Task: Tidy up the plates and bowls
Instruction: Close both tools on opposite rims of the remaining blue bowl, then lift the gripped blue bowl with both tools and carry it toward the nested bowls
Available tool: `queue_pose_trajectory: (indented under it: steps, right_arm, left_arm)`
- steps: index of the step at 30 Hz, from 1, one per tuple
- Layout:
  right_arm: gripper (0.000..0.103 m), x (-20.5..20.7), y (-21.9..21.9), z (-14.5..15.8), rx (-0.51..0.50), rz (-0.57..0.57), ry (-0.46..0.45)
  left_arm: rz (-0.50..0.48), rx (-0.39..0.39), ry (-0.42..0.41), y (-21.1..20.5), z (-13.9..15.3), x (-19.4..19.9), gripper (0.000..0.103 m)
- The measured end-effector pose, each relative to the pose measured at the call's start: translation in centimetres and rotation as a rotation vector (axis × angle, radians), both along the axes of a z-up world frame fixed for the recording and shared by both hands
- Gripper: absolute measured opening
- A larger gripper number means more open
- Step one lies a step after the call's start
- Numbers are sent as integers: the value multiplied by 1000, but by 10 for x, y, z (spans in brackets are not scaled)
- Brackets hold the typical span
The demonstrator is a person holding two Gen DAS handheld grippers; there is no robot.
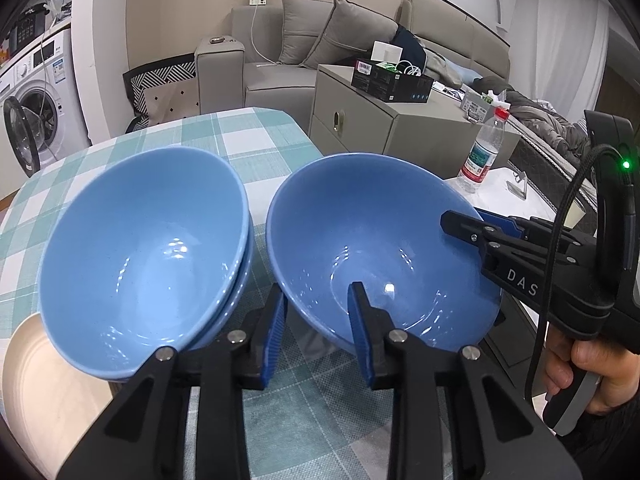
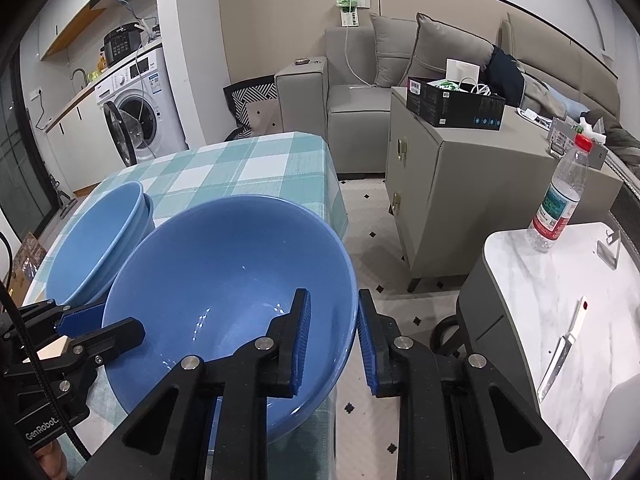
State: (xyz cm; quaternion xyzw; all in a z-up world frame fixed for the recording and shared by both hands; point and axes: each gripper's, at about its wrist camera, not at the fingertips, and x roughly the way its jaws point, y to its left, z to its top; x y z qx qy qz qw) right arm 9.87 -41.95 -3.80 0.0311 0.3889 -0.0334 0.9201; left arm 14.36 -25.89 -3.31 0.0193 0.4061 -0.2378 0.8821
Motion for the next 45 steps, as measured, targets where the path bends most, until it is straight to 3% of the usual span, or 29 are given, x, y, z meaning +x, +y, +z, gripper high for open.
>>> queue_pose_trajectory:
  steps: [29, 45]
  right_arm:
    - [23, -42, 28, 72, -38, 4, -176]
    - [24, -47, 66, 92, -29, 6, -238]
  left_arm:
    - [-5, -21, -115, 19, 56, -11, 30]
    - [35, -51, -177, 53, 84, -15, 30]
